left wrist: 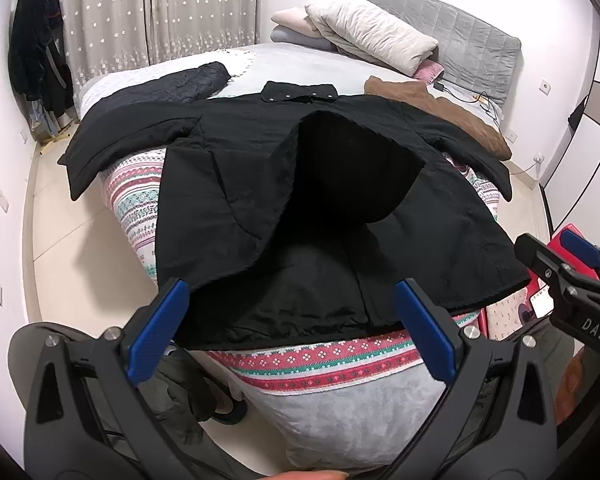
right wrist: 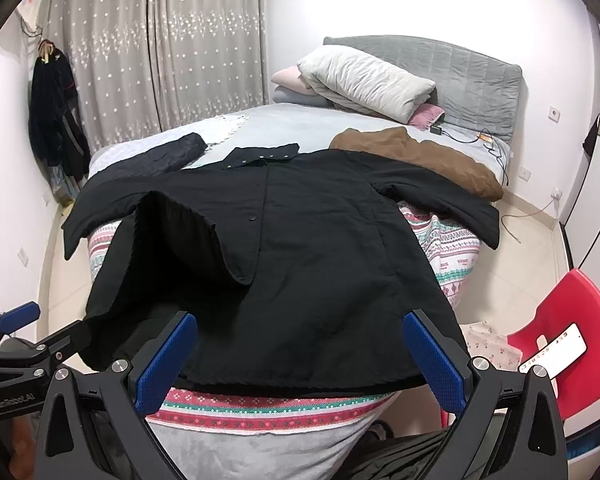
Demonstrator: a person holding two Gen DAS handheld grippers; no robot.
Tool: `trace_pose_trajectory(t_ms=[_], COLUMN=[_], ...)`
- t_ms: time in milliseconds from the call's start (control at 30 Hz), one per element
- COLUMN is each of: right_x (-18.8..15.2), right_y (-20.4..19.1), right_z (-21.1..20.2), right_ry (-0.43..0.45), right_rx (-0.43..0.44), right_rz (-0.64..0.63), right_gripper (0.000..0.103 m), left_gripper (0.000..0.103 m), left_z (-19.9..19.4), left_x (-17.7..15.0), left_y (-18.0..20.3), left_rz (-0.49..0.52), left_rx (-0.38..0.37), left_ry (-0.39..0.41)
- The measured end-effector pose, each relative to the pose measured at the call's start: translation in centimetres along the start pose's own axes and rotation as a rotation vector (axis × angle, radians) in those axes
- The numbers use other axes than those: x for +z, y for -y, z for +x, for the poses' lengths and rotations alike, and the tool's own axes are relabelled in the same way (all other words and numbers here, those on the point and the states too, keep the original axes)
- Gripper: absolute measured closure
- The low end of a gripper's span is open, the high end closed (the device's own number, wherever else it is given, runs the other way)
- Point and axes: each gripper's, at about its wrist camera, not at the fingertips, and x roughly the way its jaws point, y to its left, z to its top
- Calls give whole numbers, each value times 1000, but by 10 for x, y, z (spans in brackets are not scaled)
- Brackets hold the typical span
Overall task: Fold large clothes
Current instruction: 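Move both grippers toward the hem of the black coat, then grasp the coat hem with both grippers and lift it toward the collar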
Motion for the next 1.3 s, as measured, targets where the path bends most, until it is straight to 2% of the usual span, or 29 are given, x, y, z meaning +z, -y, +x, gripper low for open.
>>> trace_pose_trajectory(t_ms=[433, 533, 667, 733, 800, 933, 967, 1033, 1067, 1100, 1133, 1167, 1200, 1300], right_x=[2, 2, 6, 10, 17, 31, 37, 40, 41, 38, 36, 34, 30, 14], right_y=[-3, -7, -17, -25, -39, -66, -72, -78, -81, -79, -76, -72, -69, -55], right_z=[13, 20, 40, 55, 74, 101, 108, 118, 125, 130, 132, 130, 127, 112], right_ry=[-31, -55, -55, -32, -24, -25, -18, -35, -73, -109, -125, -123, -119, -138], right_rx=[3, 37, 113, 152, 138, 173, 201, 264, 313, 346, 367, 390, 410, 466], right_rz=[-45, -59, -105, -142, -234, -342, -344, -341, -334, -308, -289, -279, -274, -260], right_gripper=[0, 0, 0, 0, 0, 0, 4, 29, 70, 94, 94, 94, 95, 96], left_gripper=[1, 1, 1, 1, 1, 10, 13, 21, 29, 46, 57, 79, 94, 97], left_z=[14, 25, 53, 72, 90, 100, 98, 90, 87, 85, 84, 87, 87, 81], left_x=[2, -1, -8, -12, -14, -12, -12, -13, -14, -15, -16, -18, -20, -28], left_y=[-7, -9, -13, -16, -23, -40, -45, -54, -59, -63, -69, -73, -80, -88], left_rz=[14, 27, 89, 120, 145, 96, 70, 45, 41, 37, 24, 6, -20, -43], left_rx=[36, 57, 104, 160, 234, 292, 280, 278, 290, 297, 295, 279, 260, 261], left_ry=[6, -5, -51, -77, -90, -92, -86, -58, -49, -47, -58, -73, -99, -108])
